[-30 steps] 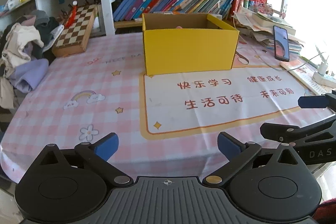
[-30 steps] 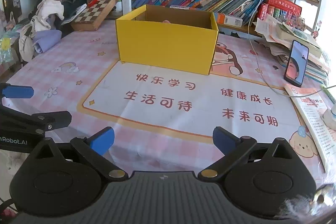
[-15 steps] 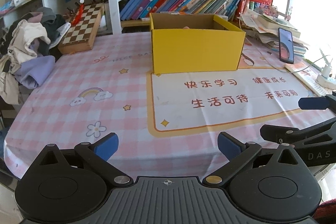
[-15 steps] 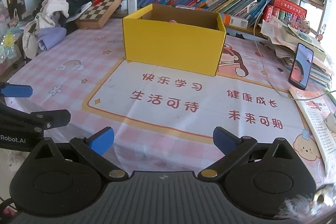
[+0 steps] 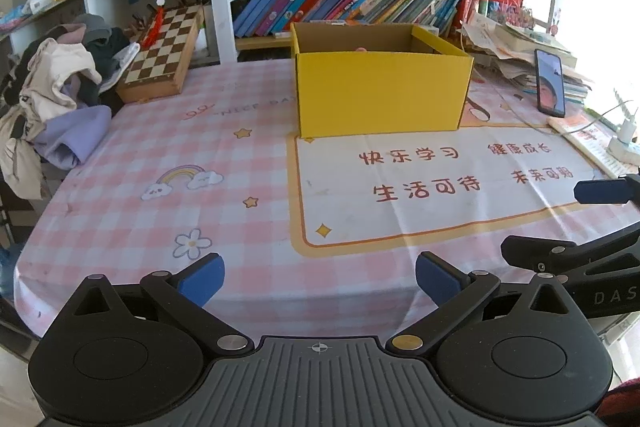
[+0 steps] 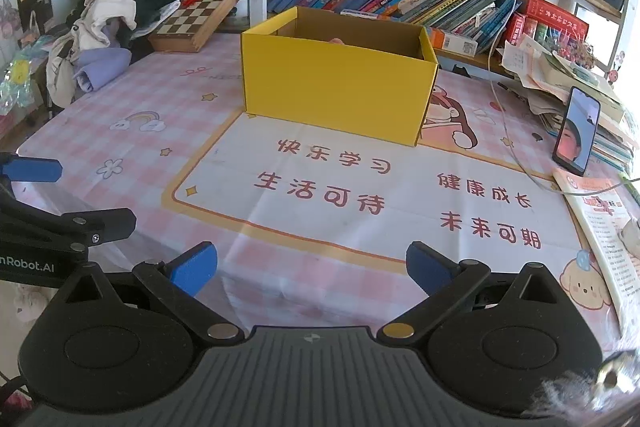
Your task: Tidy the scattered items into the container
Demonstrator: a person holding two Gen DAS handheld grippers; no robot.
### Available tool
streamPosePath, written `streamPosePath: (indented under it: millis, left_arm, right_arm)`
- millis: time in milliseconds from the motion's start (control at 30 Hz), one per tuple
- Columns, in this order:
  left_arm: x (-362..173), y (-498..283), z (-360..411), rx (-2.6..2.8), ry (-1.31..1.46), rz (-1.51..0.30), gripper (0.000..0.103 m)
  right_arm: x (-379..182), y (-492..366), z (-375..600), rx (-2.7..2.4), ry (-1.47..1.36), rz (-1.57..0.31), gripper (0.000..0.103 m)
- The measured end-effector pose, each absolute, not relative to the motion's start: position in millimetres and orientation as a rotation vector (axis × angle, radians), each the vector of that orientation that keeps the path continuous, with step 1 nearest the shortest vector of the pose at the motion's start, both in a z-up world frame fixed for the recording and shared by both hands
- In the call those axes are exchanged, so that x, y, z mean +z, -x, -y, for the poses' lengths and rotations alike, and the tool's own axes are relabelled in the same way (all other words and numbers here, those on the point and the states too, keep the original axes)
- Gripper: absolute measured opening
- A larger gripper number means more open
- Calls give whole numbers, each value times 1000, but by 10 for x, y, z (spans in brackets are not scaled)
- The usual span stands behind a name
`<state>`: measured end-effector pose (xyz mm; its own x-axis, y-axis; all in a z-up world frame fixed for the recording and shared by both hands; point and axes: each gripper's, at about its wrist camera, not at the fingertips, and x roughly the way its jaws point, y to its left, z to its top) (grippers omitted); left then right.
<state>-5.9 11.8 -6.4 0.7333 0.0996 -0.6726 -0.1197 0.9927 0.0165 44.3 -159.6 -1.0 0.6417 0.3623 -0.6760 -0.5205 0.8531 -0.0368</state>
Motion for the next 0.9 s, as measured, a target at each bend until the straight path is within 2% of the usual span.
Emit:
streamPosePath:
  millis: [900]
  left_arm:
    - [-90, 104, -183, 131, 56, -757, 103]
  right_arm:
    - [-10, -472, 1594, 523, 251, -720, 103]
